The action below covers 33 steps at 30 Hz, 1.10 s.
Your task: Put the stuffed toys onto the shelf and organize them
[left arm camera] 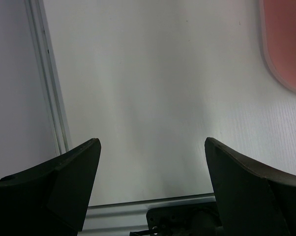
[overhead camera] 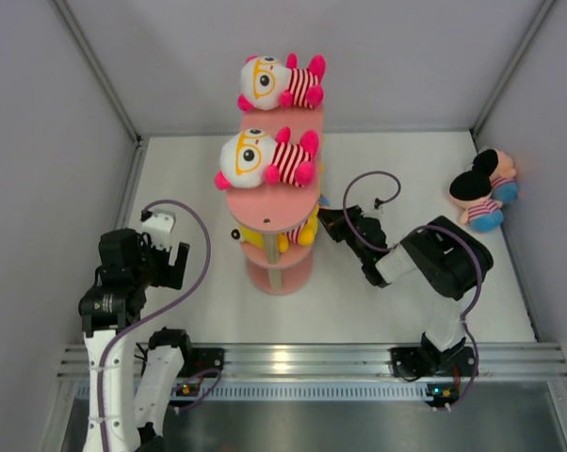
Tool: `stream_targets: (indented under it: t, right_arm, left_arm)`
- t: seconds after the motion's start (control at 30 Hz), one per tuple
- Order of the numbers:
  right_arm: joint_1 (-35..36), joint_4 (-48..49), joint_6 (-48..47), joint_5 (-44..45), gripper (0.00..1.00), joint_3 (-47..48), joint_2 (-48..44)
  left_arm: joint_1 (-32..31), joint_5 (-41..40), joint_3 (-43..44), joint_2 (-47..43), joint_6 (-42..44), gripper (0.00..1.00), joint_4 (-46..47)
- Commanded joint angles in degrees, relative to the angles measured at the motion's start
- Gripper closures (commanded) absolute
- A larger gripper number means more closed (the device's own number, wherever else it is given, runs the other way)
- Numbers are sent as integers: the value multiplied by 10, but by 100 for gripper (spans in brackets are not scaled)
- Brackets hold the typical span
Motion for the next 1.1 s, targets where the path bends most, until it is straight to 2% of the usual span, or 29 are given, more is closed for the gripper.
stream_targets:
  t: [0.0,0.03,0.13,0.23,0.27,0.33,0.4,0.47,0.5,0.57,0.63,0.73,0.8,0.9,1.07]
  right_arm:
    - [20,15,14,7,91,25,-9]
    - [20,-4,1,6,75,16,-25]
    - [19,-48,-39,2,50,-10,-61]
    - [16,-112,-90,-28,36,-18,-135]
    - [7,-171,-102,-36,33,-16,-148]
    - [-5,-215,-150,-72,28,-8,-168]
    - [-39,-265,-190,-124,26,6,-176]
    - [-95,-305,-272,-225,25,59,-151]
    - [-111,-381,-306,-253,26,86,-139]
    - [-145,-443,-417,-300,26,172,-104]
    - [-155,-516,-514,-335,24,248,-77]
    - [-159,-581,-593,-388,17,339,-40]
    - [-159,-615,-616,-426,16,406,-13]
    - [-159,-673,-620,-434,16,457,38]
    - [-154,-620,-590,-469,17,412,52]
  left_arm:
    - [-1,2,13,-6,5,7,27]
    - [-1,2,12,-6,4,7,27]
    - [-1,3,12,-6,5,7,27]
    - [-2,3,12,-6,5,7,26]
    - [-1,3,12,-6,6,7,27]
    - [-1,5,11,-6,6,7,27]
    - [-1,4,12,-6,6,7,26]
    - [-2,5,12,-6,6,7,27]
    - [-3,6,12,-6,6,7,27]
    - [-3,6,12,-6,6,7,27]
    - [-3,5,12,-5,6,7,27]
    - [-2,6,12,-2,6,7,27]
    - [0,6,12,-2,7,7,27]
    - [1,5,12,-2,7,7,27]
    - [1,9,10,0,8,7,27]
